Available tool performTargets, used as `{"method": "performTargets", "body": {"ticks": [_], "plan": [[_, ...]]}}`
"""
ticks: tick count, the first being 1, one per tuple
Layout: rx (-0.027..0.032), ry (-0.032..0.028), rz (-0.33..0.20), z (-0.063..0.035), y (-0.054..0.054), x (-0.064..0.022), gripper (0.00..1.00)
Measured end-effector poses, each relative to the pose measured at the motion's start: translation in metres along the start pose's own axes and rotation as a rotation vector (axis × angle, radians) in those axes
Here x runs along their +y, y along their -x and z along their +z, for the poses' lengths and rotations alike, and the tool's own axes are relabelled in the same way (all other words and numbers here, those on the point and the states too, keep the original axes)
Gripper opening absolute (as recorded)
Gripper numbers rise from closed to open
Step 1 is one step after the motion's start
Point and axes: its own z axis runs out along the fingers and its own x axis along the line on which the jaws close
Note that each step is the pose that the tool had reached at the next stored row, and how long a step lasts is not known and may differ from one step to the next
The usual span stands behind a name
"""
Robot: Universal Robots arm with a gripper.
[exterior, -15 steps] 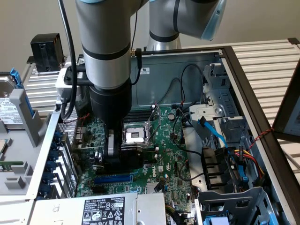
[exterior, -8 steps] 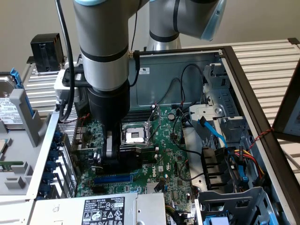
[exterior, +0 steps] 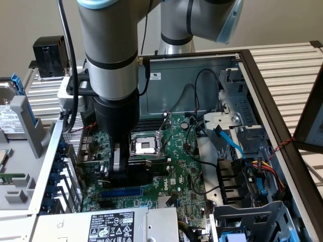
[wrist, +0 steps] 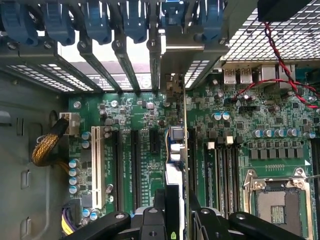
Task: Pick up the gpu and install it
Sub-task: 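Insert the gpu into the slot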
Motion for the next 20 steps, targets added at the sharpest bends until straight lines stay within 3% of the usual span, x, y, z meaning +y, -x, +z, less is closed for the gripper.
{"method": "performTargets", "body": {"ticks": [4, 8, 20], "plan": [[0.0037, 0.0006, 0.001, 0.0000, 0.0000, -0.0001, 0.27], [0.0187, -0.0007, 0.002, 0.0000, 0.0001, 0.0000, 0.27], [0.0185, -0.0004, 0.006, 0.0031, 0.0004, 0.0011, 0.27]]}}
